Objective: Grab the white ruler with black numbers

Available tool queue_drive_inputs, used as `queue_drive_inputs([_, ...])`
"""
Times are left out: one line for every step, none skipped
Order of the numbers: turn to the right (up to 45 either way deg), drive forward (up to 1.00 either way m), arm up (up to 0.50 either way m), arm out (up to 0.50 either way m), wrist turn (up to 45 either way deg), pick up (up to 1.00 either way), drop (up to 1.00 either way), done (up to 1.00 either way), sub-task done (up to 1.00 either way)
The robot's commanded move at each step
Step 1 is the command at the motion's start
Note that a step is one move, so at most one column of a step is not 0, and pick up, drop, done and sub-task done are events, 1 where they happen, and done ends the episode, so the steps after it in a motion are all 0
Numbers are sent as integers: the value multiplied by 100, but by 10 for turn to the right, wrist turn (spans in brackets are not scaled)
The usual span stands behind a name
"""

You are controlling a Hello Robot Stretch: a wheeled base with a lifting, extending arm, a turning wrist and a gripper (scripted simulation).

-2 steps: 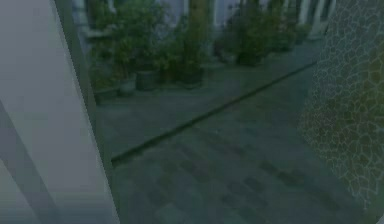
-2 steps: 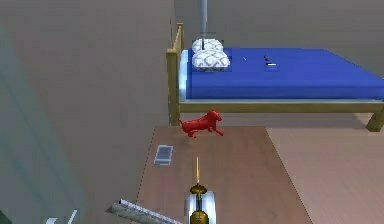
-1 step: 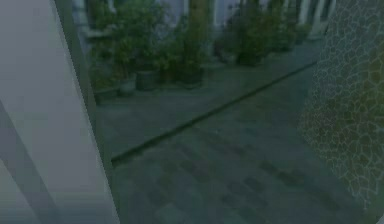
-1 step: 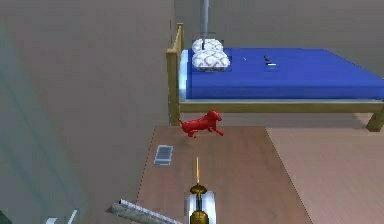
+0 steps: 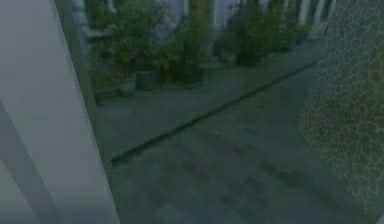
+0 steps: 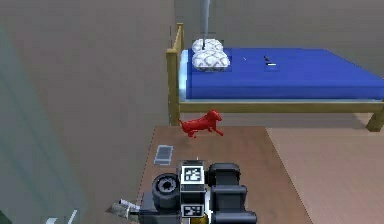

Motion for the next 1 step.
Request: queue_drive_inputs([0, 0, 0, 0, 450, 0, 0, 0, 0])
